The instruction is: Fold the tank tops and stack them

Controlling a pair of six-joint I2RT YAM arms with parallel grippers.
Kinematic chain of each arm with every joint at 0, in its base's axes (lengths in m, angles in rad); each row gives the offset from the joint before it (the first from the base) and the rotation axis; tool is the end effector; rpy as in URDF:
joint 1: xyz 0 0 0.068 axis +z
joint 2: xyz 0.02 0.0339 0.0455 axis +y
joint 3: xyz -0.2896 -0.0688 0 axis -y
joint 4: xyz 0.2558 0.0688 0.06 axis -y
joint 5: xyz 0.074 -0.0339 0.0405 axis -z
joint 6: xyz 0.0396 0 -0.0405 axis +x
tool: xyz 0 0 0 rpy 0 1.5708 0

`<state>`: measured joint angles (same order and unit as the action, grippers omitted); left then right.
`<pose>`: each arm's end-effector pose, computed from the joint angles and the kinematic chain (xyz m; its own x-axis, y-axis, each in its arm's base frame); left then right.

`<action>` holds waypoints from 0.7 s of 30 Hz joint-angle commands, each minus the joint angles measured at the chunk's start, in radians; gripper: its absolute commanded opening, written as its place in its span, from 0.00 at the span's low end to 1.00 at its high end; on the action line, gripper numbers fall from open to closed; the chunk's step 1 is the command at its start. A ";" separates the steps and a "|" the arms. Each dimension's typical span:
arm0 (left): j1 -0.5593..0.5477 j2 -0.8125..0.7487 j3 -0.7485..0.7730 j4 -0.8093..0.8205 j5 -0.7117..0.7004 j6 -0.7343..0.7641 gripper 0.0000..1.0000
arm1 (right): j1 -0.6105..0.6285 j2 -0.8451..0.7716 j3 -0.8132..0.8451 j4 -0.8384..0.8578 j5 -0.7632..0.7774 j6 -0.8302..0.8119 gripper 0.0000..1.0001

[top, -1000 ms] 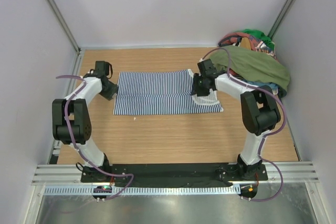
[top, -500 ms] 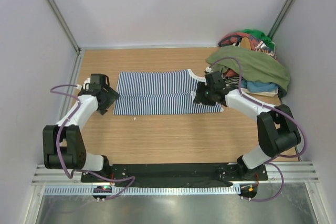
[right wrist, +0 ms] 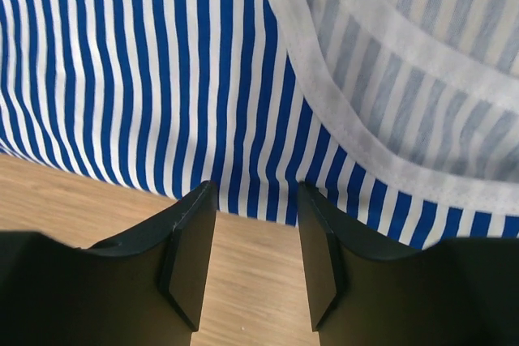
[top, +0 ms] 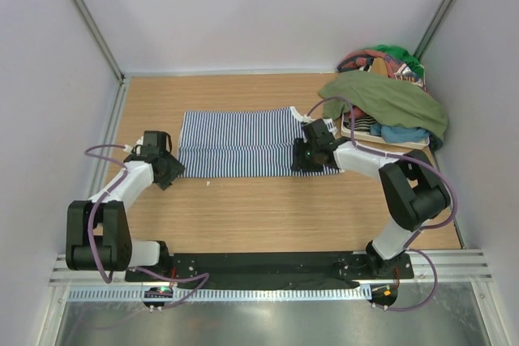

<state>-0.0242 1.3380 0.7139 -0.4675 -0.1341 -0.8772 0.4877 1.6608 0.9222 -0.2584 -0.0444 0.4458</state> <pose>0.2481 -0.0007 0.1940 -0.5382 -0.7492 -0.3860 -0.7062 0.6508 -0.2787 0.2971 0.1596 0.1787 -0.8804 0.0206 -0.4737 -0.1217 0.9558 0.2677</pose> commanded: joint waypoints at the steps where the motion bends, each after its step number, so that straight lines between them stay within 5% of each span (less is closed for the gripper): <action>1: -0.002 0.013 -0.010 0.055 -0.022 0.021 0.51 | 0.002 0.037 0.030 0.053 0.029 -0.013 0.50; 4: 0.000 0.050 0.009 0.062 -0.033 0.023 0.48 | 0.003 0.054 0.020 0.076 0.035 -0.009 0.50; 7: -0.002 0.093 0.025 0.072 -0.047 0.029 0.32 | 0.003 0.063 0.017 0.077 0.040 -0.010 0.48; 9: -0.002 0.104 0.021 0.082 -0.059 0.015 0.30 | 0.003 0.071 0.017 0.076 0.040 -0.009 0.46; 14: 0.000 0.133 0.010 0.125 0.002 0.004 0.00 | 0.003 0.090 0.024 0.039 0.041 -0.009 0.25; 21: -0.003 0.002 -0.098 0.122 0.059 0.001 0.00 | 0.005 -0.001 -0.037 -0.008 0.075 -0.002 0.02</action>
<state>-0.0242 1.4273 0.6846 -0.3473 -0.1162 -0.8665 0.4873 1.7077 0.9333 -0.1909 0.0071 0.4458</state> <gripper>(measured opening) 0.002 0.046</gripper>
